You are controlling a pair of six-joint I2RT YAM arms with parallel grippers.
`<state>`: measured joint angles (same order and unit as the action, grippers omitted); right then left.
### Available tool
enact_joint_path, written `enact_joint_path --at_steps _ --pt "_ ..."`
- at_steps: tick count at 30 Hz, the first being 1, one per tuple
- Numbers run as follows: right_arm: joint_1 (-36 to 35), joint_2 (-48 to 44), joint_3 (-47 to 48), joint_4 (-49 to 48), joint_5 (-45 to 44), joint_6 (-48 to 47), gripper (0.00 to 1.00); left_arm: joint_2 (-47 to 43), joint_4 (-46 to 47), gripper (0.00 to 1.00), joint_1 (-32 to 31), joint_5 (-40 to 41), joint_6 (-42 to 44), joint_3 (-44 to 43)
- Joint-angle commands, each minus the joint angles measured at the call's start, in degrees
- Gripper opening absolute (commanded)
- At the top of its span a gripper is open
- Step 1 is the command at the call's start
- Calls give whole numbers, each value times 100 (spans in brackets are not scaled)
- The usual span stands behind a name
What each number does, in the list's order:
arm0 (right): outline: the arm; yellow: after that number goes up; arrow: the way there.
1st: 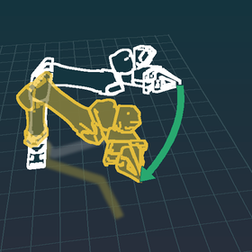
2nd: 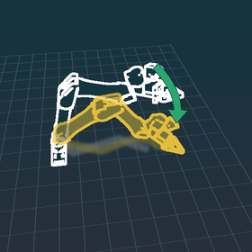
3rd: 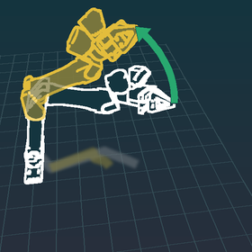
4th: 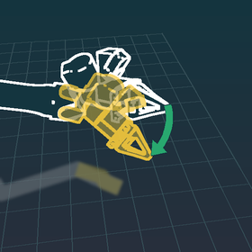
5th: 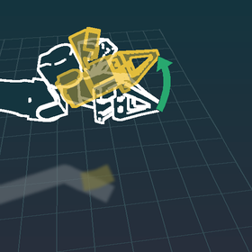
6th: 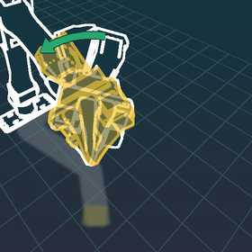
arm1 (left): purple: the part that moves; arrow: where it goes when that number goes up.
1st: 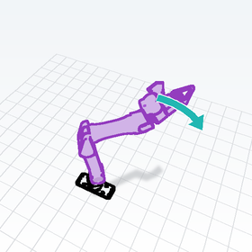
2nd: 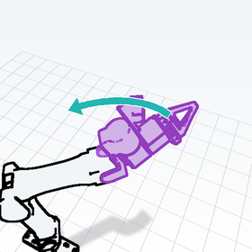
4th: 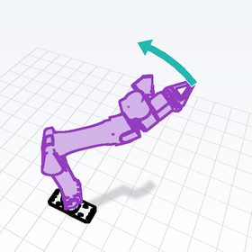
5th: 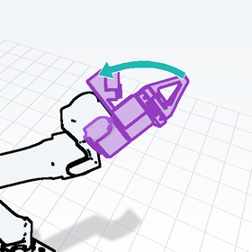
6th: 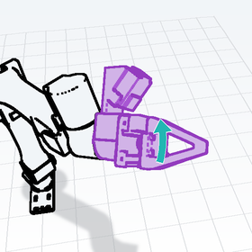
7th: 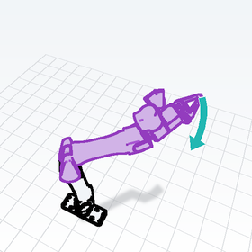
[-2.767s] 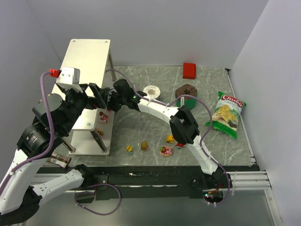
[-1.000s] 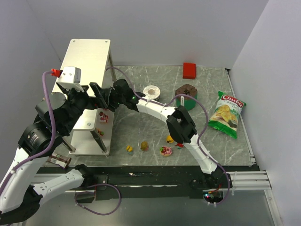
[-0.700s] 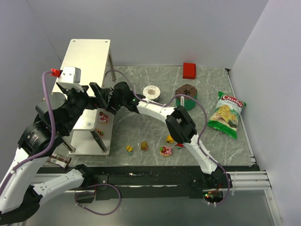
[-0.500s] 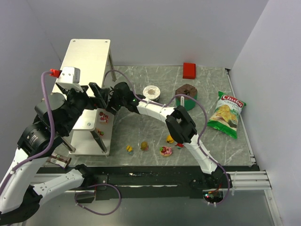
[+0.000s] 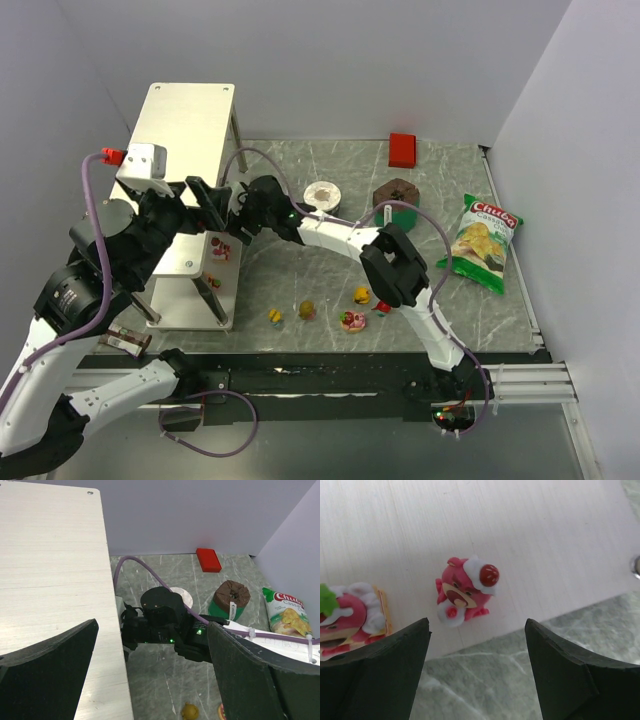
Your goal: Place and organize the plastic toys onto the shelf
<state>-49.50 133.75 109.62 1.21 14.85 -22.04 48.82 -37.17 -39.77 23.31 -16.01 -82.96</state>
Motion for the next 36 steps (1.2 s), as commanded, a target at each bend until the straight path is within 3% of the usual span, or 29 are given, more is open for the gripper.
enact_joint_path --at_steps 1,10,16,20,28,36 --pt "36 -640 -274 -481 -175 68 84 -83 201 97 13 68 -86 -27" --pt "80 -1211 -1136 -763 -220 612 83 -118 201 96 13 86 -104 -1" --pt "405 -1501 -1478 -990 254 1816 45 -136 236 96 13 68 -113 34" --pt "441 -1344 -1287 -923 474 2546 2 -136 271 96 13 42 -122 78" --pt "414 -817 -978 -1070 1088 3978 0 -162 272 96 13 7 -130 122" --pt "388 -385 -574 -833 1117 4340 0 -144 307 96 13 -28 -148 175"
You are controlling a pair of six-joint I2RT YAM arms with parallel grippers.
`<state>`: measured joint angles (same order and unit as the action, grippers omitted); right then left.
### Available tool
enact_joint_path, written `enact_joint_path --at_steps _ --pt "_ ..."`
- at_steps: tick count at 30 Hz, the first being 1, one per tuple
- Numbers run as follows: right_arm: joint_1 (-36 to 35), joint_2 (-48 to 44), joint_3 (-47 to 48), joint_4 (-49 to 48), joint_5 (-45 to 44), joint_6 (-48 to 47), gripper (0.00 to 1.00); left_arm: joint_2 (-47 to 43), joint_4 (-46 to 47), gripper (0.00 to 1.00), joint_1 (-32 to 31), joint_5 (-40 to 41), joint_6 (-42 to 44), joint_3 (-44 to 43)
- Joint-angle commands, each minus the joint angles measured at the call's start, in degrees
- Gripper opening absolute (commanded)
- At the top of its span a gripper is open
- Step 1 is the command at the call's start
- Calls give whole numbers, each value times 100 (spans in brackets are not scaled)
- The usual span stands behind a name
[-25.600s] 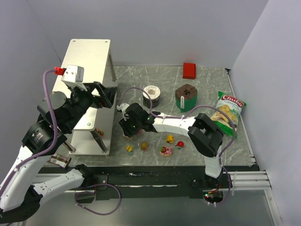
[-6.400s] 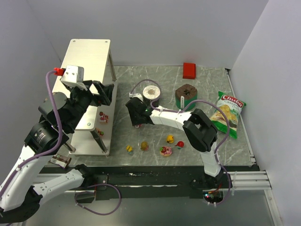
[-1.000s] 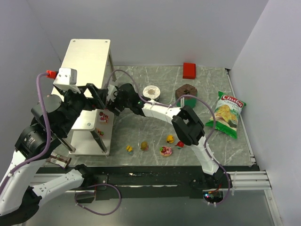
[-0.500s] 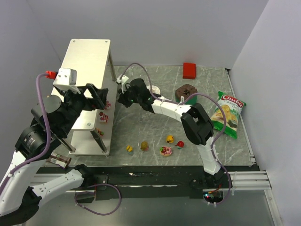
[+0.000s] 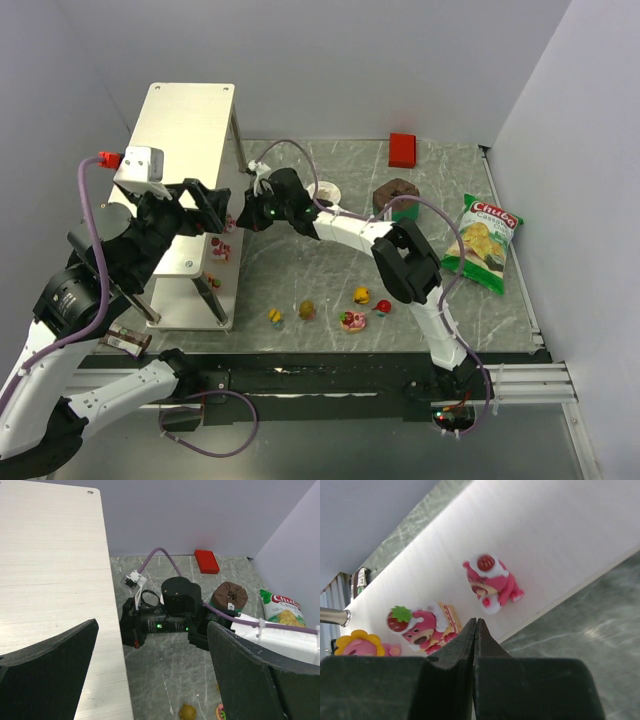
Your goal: Place and organize the plastic toys onto the shelf
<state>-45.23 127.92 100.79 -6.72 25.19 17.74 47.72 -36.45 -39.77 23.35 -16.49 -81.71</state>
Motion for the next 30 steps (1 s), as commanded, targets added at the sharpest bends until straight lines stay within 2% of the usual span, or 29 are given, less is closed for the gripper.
enact_joint_path --at_steps 1,15,23,30 --pt "-38 268 344 -31 65 397 0 -35 234 96 22 -41 -109 50" --pt "-21 699 581 -49 56 441 0 -44 217 96 13 -24 -91 41" --pt "-12 972 995 188 -119 450 0 -26 217 96 13 -24 -82 6" --pt "67 1024 960 162 -322 450 0 -18 226 97 13 -6 -74 6"
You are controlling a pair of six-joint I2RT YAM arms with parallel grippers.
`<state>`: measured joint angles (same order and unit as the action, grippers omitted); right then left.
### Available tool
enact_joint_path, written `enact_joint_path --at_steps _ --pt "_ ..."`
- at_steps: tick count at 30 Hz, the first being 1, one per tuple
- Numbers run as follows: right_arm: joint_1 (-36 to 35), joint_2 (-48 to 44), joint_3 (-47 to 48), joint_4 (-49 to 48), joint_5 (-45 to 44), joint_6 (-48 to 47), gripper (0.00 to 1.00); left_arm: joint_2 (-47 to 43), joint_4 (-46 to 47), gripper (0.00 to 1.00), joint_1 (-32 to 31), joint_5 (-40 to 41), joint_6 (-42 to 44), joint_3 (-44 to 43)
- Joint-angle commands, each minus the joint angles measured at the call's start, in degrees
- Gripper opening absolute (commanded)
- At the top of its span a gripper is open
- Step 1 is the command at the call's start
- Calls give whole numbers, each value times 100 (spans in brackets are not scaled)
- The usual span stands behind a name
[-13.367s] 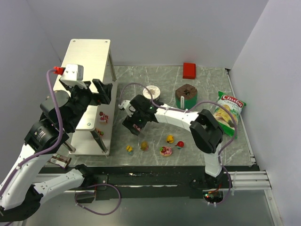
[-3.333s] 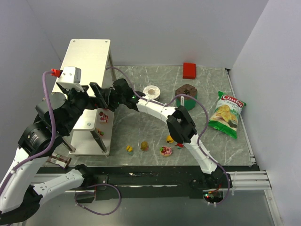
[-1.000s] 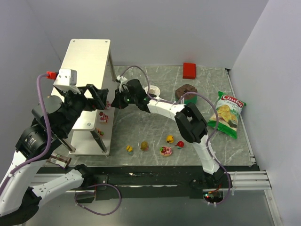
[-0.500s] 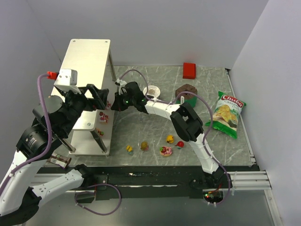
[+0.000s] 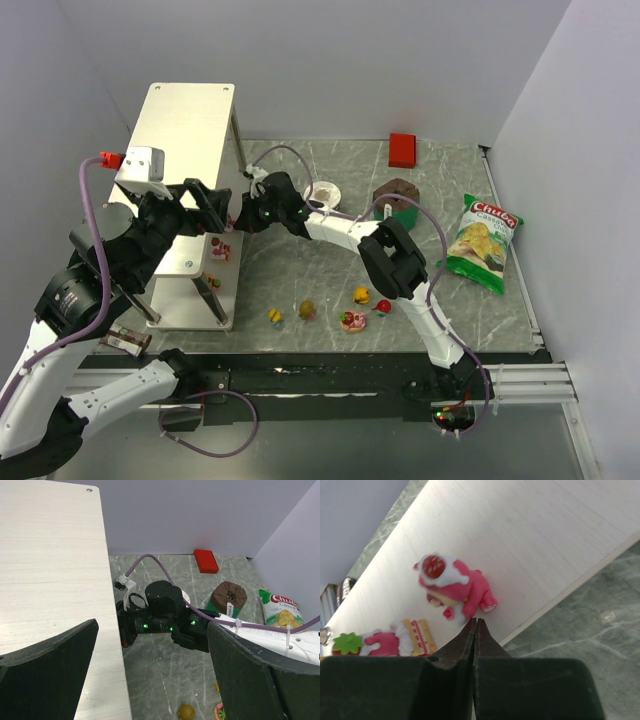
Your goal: Place and organize the plastic toys onto the shelf
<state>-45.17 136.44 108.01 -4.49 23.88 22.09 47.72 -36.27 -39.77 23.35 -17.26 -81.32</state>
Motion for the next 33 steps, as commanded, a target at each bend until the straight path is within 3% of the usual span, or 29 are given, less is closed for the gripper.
enact_joint_path --at_steps 1,33 --pt "78 172 247 -61 -182 15 0 -18 217 96 13 -15 3 -24" --pt "157 761 1214 405 20 120 0 114 217 96 13 -138 29 -42"
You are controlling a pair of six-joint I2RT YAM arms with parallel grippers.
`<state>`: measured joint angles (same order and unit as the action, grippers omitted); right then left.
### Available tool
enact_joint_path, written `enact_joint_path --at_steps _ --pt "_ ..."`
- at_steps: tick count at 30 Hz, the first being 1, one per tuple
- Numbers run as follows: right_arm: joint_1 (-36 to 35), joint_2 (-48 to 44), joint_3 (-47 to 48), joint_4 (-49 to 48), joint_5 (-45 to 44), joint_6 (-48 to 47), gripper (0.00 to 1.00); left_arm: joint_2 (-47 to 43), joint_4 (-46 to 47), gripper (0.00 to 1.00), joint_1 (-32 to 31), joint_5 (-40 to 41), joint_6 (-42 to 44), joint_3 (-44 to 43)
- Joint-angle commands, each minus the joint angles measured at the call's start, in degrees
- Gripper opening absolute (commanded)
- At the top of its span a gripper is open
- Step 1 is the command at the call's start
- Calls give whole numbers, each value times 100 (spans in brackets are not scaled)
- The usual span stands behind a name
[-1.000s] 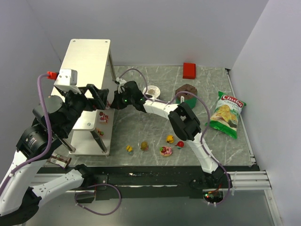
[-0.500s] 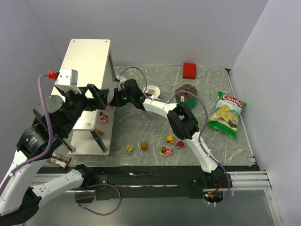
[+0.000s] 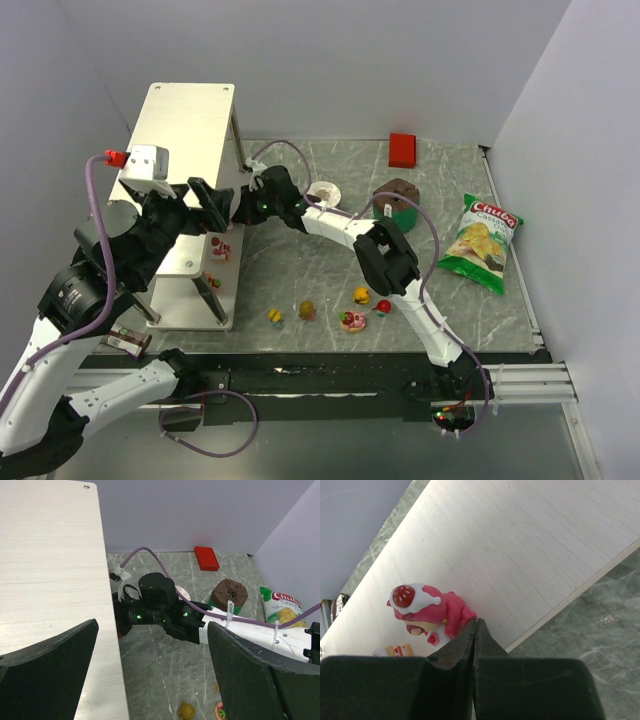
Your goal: Place and organize the plastic toys onto the shelf
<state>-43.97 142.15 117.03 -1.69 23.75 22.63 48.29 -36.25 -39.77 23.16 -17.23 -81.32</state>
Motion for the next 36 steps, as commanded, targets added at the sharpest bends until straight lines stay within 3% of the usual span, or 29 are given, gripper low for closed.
enact_joint_path --at_steps 1,12,20,25,29,31,36 --pt "37 199 320 117 16 109 0 49 215 97 13 -127 18 -33" --pt "292 -345 -93 -59 -441 523 0 154 153 97 13 -294 62 -174" --pt "512 -1136 -119 326 -845 321 0 575 65 96 13 -996 282 -542" --pt "599 -1960 -435 573 -1292 172 16 988 -49 96 -22 -1463 379 -824" --pt "678 -2656 -856 1082 -2065 92 42 1383 -58 96 -548 -1078 431 -894" --pt "757 -2989 -901 1738 -2365 206 45 1542 -66 97 -1049 -595 519 -929" --pt "1355 -3622 -1155 3095 -2919 680 48 1973 -102 96 -1436 -461 406 -965"
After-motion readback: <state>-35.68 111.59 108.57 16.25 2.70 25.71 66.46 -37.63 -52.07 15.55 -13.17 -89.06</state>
